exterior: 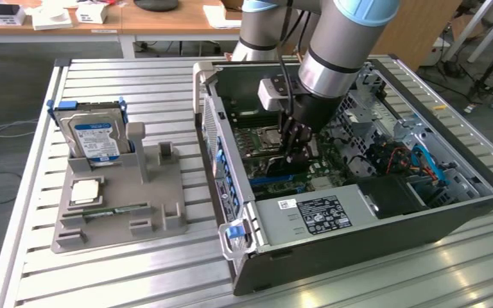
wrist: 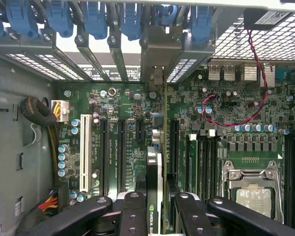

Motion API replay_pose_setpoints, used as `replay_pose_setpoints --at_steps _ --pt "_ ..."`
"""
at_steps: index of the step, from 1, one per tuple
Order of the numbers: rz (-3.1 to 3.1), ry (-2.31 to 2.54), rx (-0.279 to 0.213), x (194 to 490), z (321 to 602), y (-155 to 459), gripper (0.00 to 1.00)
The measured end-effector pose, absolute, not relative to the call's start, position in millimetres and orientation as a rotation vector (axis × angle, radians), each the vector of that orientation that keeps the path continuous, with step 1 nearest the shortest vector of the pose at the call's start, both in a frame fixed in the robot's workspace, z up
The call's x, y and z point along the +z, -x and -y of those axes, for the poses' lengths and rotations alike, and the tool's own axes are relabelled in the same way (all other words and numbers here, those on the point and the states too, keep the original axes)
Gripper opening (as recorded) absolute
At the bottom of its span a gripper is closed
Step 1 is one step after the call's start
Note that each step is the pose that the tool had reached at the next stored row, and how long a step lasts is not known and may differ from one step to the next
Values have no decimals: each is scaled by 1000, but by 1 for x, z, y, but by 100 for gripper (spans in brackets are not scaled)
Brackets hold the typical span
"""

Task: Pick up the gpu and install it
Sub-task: 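Insert the gpu into the slot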

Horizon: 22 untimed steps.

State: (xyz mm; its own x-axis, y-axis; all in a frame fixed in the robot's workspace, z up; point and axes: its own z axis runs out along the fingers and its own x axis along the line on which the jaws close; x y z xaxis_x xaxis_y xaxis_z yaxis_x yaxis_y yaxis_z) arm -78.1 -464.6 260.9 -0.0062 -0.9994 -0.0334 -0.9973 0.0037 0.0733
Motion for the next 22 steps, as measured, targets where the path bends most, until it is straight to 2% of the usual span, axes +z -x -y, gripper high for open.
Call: replay_pose_setpoints --at_steps 22 --pt "2205 -2195 -118 258 465 78 27"
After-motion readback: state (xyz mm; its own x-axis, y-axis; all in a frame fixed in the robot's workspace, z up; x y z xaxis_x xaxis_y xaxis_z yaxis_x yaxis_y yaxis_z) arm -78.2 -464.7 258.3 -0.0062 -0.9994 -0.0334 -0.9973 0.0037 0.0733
